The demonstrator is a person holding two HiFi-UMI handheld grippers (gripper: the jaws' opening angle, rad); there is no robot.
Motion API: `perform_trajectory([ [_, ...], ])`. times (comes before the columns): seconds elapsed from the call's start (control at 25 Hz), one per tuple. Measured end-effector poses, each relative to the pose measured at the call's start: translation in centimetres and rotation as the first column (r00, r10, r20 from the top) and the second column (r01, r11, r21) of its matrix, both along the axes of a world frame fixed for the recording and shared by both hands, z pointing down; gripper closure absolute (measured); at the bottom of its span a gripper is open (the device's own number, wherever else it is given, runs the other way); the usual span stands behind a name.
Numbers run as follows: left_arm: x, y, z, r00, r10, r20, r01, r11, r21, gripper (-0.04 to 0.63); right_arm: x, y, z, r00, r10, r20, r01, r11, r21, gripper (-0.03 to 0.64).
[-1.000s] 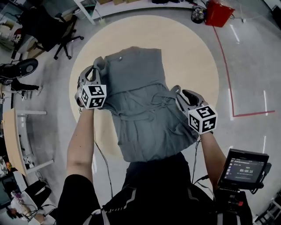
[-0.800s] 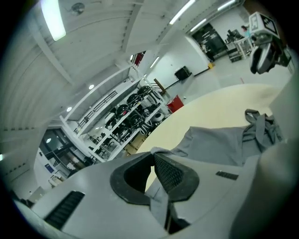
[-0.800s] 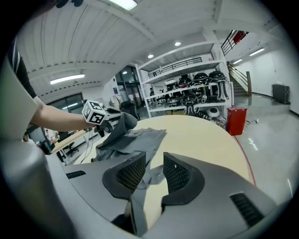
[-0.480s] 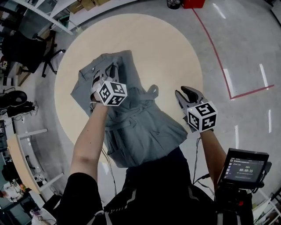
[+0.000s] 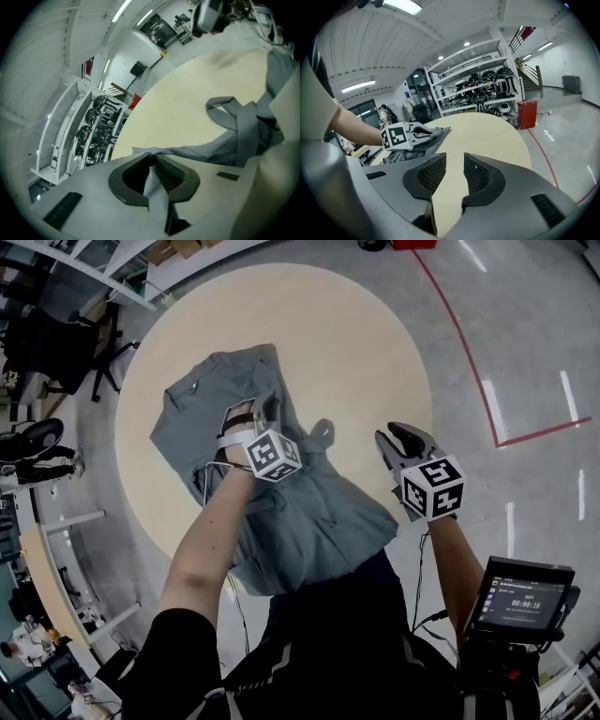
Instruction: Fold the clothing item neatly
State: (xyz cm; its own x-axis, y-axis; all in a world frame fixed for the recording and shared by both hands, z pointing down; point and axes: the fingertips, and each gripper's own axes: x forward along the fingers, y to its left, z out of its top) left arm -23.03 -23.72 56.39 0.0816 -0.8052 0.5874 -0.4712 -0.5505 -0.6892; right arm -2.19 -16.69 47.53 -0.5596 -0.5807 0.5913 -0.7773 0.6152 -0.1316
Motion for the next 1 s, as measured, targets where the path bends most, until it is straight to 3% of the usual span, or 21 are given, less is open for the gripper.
perform_trajectory([
  [0.16,0.8,1.0,-0.5,1.0,0.014,-0.002,-0.014,0.999,0.034,0.549,0.4,-0.1,0.0,1.0,0.007,-0.002,-0.007,1.0,0.0,0.518],
  [0.24,1.8,1.6,-0.8,0.998,0.02,-0.055,-0.019,0.999,0.031,0.499,0.5,-0.1,0.1,1.0,0.009,-0.001,-0.009,1.0,-0.003,0.518],
  [0.36,3.7,2.4,-0.6,0.993,0.046,-0.11,-0.044,0.999,0.017,0.499,0.3,0.1,0.2,1.0,0.006,0.003,-0.006,1.0,-0.006,0.518],
  [0.56,2.6,2.7,-1.7,0.974,-0.039,-0.224,0.043,0.999,0.013,0.499,-0.3,0.0,0.1,1.0,-0.009,0.007,0.009,1.0,0.001,0.518],
  [0.68,0.3,3.7,-3.6,0.915,-0.143,-0.377,0.158,0.987,0.011,0.499,-0.6,0.2,0.2,1.0,-0.017,0.013,0.017,1.0,0.001,0.518],
  [0.8,-3.0,5.9,-5.4,0.813,-0.252,-0.526,0.284,0.958,-0.02,0.499,-1.1,0.3,0.3,0.999,-0.035,0.022,0.035,0.999,0.003,0.518],
  [0.88,-5.3,8.1,-6.1,0.752,-0.306,-0.583,0.345,0.937,-0.046,0.499,-1.5,0.4,0.2,0.998,-0.052,0.027,0.051,0.999,0.003,0.518],
  [1.0,-8.5,11.6,-7.0,0.684,-0.356,-0.637,0.408,0.91,-0.072,0.499,-2.2,0.4,-0.2,0.996,-0.078,0.035,0.078,0.997,0.007,0.518],
])
